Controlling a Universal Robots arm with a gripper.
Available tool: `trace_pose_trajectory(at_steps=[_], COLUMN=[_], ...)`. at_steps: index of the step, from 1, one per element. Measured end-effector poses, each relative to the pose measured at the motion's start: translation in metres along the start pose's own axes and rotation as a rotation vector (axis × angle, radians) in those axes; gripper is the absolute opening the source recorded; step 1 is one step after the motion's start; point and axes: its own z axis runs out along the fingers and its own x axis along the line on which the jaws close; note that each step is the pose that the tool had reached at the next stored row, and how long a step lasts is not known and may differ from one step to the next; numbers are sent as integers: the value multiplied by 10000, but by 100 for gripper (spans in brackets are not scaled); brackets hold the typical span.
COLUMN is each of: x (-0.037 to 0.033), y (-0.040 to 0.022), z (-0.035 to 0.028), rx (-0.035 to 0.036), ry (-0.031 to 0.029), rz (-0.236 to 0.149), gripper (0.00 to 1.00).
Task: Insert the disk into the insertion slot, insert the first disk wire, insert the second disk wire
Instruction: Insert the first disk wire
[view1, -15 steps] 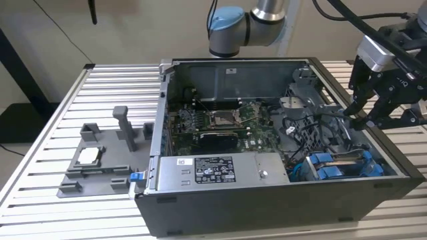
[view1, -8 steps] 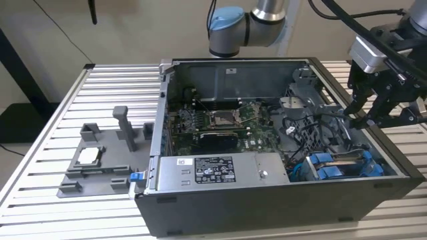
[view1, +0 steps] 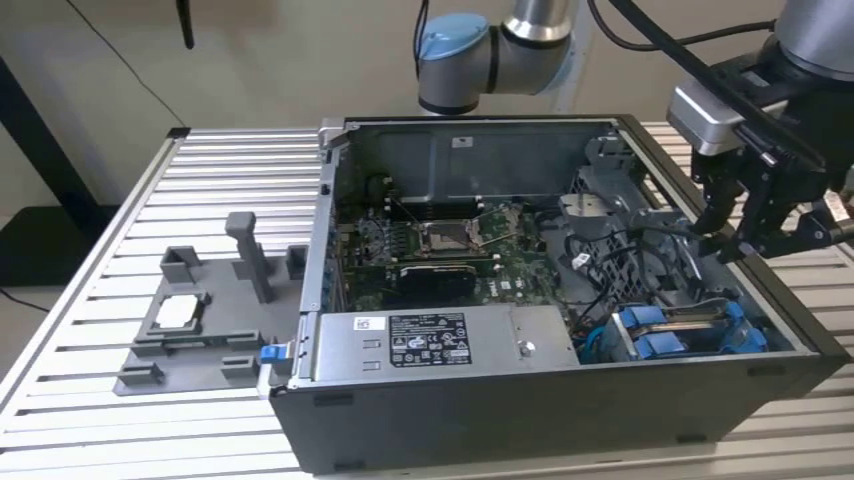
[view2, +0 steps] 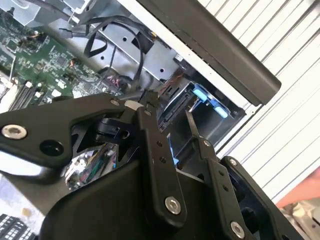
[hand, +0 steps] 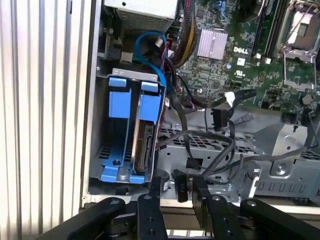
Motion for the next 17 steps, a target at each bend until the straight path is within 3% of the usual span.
trace_pose_trajectory(at_steps=[2,4,8,13,17], x=[-31,-53,-74,-77,-77], y=[44,60,64,64,64], z=[-6,-4,22,22,24], rx=[44,63,77,177,206], ry=[147,199,215,228,232], rz=[-36,-49,-54,-67,-71], gripper=[39,39,39,39,39])
